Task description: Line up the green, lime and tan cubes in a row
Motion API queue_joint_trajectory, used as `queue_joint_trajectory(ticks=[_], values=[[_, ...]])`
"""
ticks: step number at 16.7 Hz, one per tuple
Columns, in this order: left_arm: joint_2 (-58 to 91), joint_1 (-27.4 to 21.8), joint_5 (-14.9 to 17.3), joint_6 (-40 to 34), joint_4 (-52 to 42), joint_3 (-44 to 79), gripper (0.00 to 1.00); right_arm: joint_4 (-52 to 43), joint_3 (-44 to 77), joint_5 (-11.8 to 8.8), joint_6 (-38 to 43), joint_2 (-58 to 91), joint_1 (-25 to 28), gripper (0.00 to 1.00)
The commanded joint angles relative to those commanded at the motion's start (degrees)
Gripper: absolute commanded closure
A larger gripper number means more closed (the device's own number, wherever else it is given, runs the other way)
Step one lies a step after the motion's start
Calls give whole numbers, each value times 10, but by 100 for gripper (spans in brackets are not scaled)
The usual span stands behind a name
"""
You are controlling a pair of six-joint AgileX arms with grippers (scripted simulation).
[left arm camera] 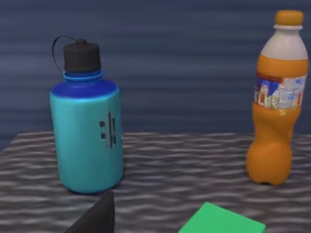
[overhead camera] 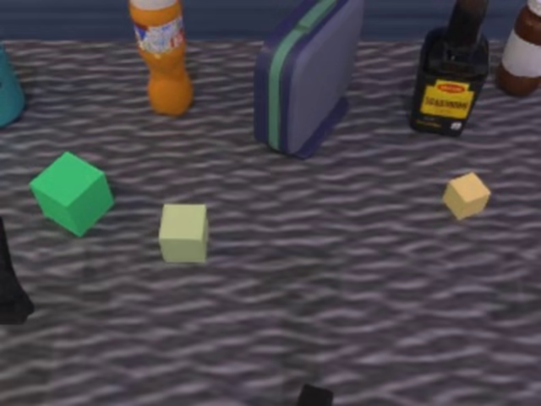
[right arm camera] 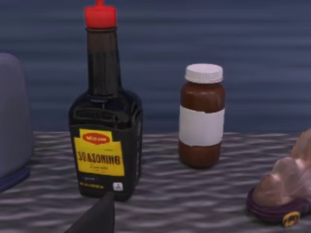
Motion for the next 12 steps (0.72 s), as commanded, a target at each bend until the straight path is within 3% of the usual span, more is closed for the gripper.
queue_joint_trajectory(ticks=[6,12], values=[[0,0,0,0,0,0,0,-37,59,-1,-7,59,8,0],[0,0,0,0,0,0,0,-190,303,0,-33,328,32,0]])
